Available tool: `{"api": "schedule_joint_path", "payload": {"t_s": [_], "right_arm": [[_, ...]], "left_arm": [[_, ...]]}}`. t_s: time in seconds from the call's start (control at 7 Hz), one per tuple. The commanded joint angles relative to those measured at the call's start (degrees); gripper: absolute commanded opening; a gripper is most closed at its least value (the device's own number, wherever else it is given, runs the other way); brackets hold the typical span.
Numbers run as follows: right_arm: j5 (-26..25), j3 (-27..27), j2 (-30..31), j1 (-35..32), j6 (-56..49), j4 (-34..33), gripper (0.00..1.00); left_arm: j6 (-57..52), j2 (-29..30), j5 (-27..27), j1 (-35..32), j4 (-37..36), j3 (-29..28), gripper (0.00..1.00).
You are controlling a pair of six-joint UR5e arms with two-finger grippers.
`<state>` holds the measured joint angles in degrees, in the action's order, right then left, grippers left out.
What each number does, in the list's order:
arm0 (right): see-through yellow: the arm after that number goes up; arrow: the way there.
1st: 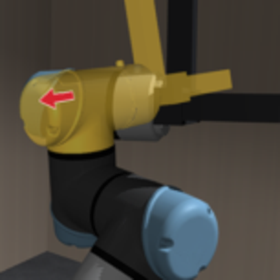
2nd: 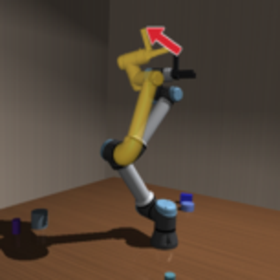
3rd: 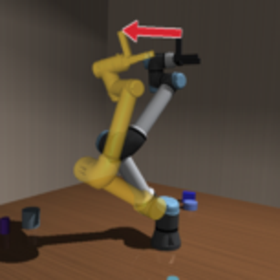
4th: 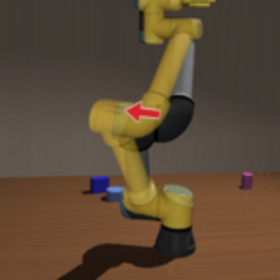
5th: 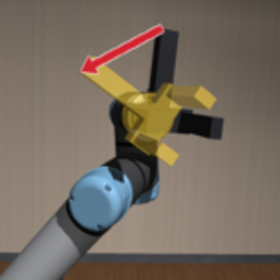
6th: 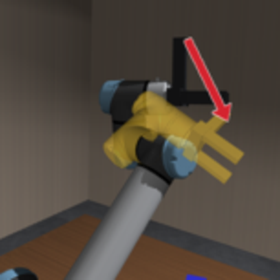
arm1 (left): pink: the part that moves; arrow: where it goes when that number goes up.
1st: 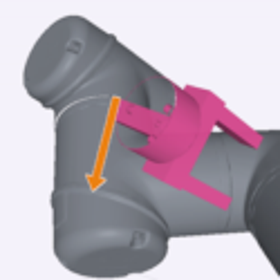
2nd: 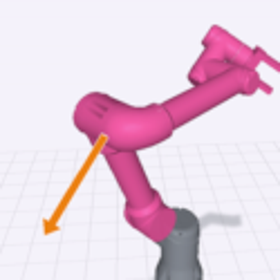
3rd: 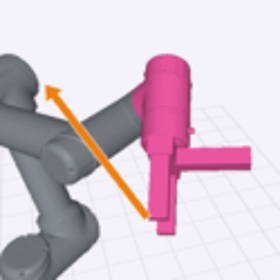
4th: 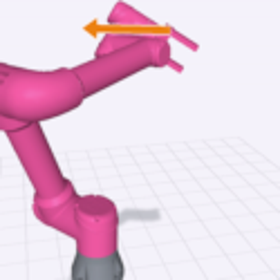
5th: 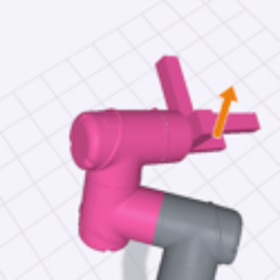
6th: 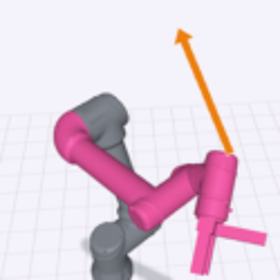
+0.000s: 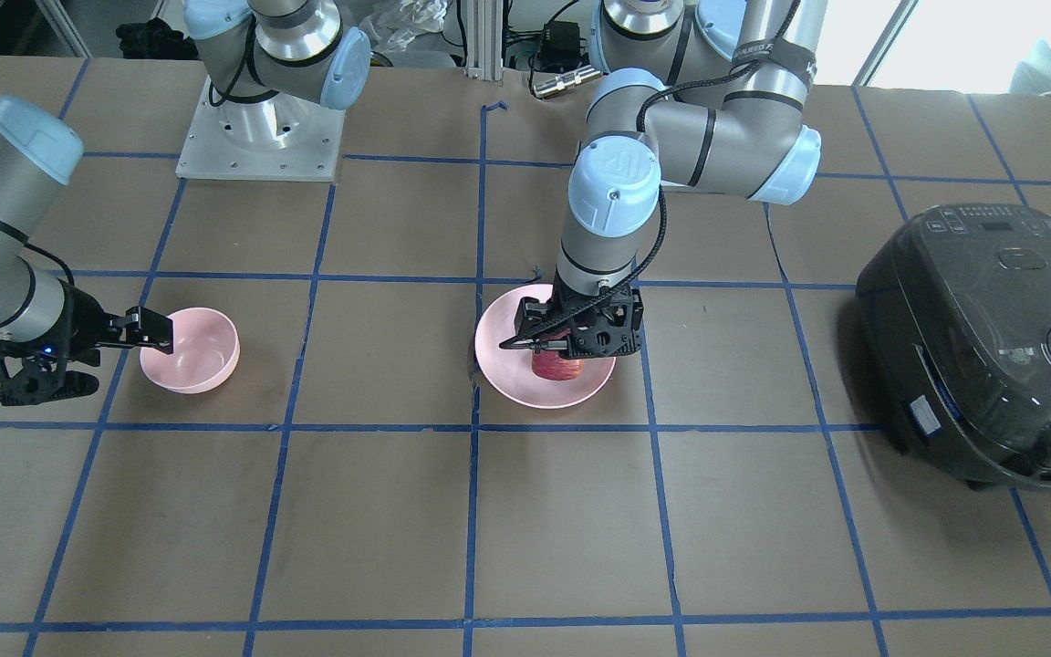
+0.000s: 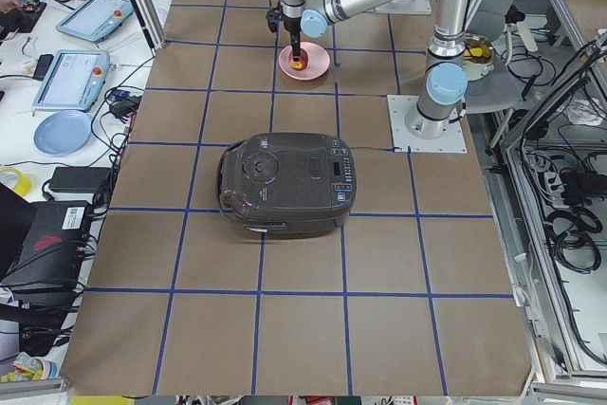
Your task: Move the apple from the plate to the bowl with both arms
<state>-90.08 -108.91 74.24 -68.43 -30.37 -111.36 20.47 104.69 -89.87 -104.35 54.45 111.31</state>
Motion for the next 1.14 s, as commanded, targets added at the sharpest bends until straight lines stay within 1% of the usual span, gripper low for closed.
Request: {"api": "schedule_joint_path", "payload": {"t_s": [0.0, 0.14, 0.29, 0.43, 0.71, 0.86, 1.0], "right_arm": [[0.2, -1.0, -4.1, 0.1, -0.1, -1.9, 0.97], [0.0, -1.0, -4.4, 0.1, -0.2, -1.8, 0.8], [-0.2, -1.0, -4.4, 0.1, -0.6, -1.4, 0.33], [-0.4, -0.9, -3.9, 0.1, -0.4, -1.0, 0.0], [-0.6, -0.7, -3.8, 0.1, -0.8, 0.1, 0.0], [-0.1, -0.4, -3.7, 0.1, -0.3, 0.9, 0.0], [-0.1, -0.3, -3.1, 0.0, -0.2, 1.8, 0.0]], "left_arm": [[0.5, 1.9, -0.1, -1.6, -1.8, 0.2, 1.0], [-0.6, 2.3, -0.5, -1.6, -1.9, 0.1, 1.0], [-1.0, 2.9, -0.6, -1.6, -1.9, 0.1, 1.0], [-2.3, 3.3, -0.7, -1.6, -1.9, 0.3, 1.0], [-2.3, 3.9, -0.1, -1.6, -2.0, 1.7, 1.0], [-2.3, 4.1, -0.1, -1.6, -2.0, 1.7, 0.83], [-2.3, 4.1, -0.1, -1.6, -2.0, 1.6, 0.53]]}}
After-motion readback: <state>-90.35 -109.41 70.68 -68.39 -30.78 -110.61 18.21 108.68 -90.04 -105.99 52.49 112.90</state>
